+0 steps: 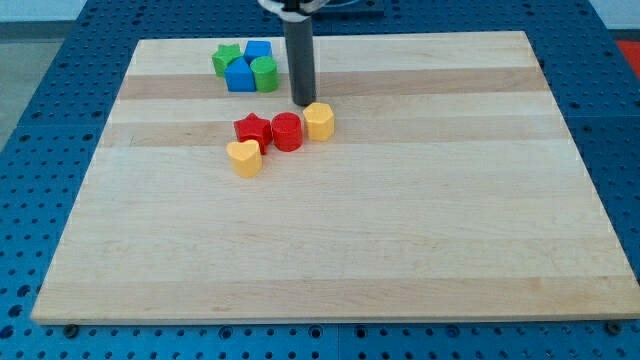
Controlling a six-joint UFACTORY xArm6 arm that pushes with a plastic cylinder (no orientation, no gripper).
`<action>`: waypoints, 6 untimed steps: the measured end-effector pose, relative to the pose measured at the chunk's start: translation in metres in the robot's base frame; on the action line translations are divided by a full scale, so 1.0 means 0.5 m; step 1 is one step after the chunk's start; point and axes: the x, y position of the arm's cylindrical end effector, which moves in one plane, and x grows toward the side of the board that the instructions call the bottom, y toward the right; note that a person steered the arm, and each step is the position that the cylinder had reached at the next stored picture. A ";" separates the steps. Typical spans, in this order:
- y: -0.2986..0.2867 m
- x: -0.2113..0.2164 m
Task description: Place the yellow hexagon towards right of red star
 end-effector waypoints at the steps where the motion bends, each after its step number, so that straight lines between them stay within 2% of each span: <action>1: 0.086 -0.001; 2: 0.116 0.035; 4: 0.041 0.131; 6: 0.032 0.114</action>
